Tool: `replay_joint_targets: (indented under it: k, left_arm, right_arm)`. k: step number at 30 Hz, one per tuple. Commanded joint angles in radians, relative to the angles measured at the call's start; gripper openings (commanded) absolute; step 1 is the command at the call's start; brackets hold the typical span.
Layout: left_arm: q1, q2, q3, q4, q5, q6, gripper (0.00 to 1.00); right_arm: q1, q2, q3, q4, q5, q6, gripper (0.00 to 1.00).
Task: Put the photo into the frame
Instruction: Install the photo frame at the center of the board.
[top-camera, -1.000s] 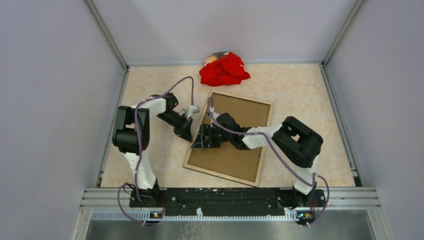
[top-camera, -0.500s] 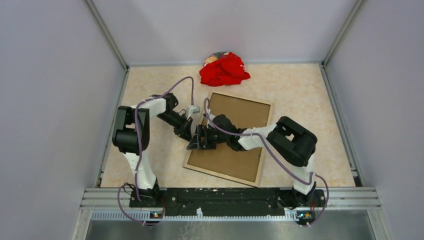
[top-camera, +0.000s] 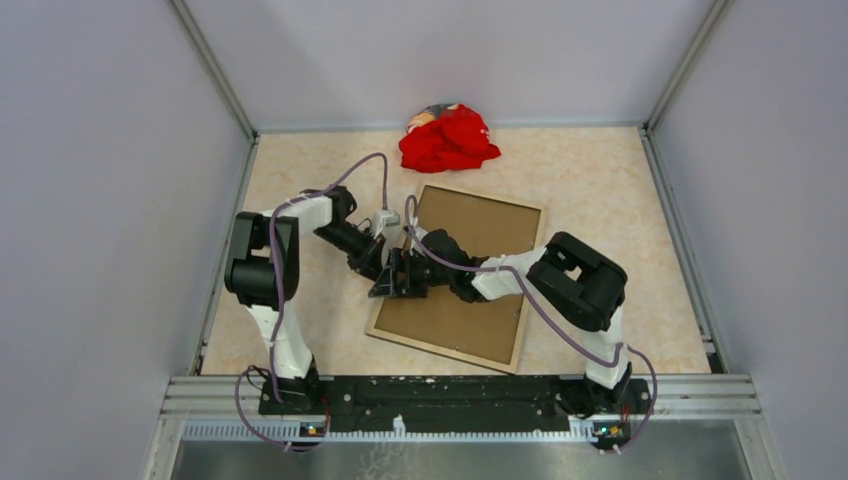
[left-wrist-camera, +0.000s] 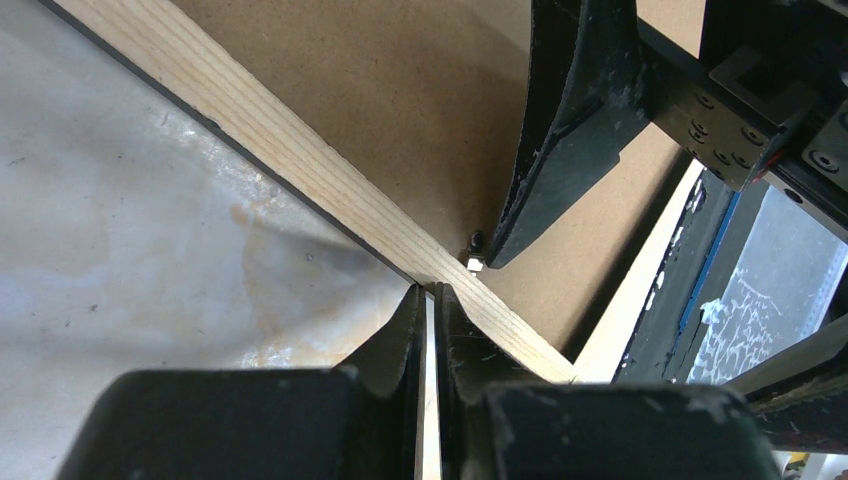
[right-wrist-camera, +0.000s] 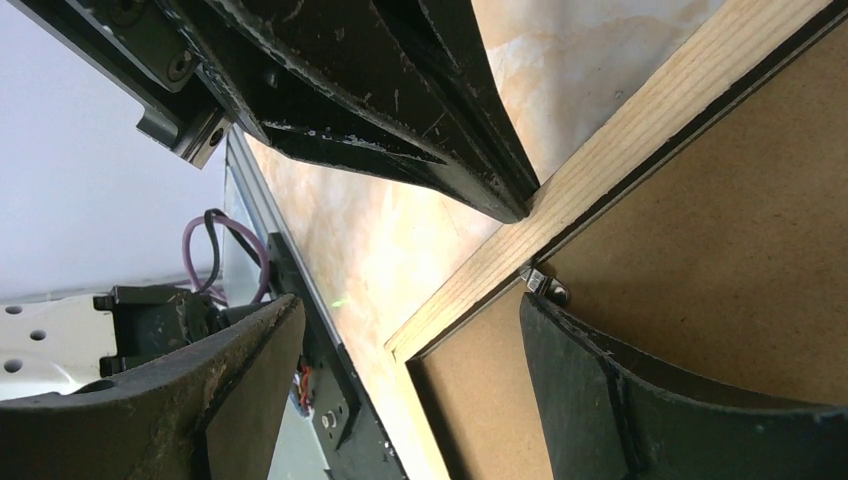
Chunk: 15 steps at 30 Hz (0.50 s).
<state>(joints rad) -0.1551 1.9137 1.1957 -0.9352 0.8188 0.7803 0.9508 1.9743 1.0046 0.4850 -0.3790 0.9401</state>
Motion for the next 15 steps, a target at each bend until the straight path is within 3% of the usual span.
replay_joint_targets:
  k: [1,15]
  left_arm:
    - [-0.021,-0.013,-0.006,0.035,0.021,0.037,0.09]
    - [-0.020,-0.017,0.007,0.019,0.021,0.041,0.09]
  right_arm:
    - [0.013,0.034,0.021,-0.029,0.052,-0.007,0.80]
    - [0.011,0.006,0.017,-0.003,0.020,0.015,0.80]
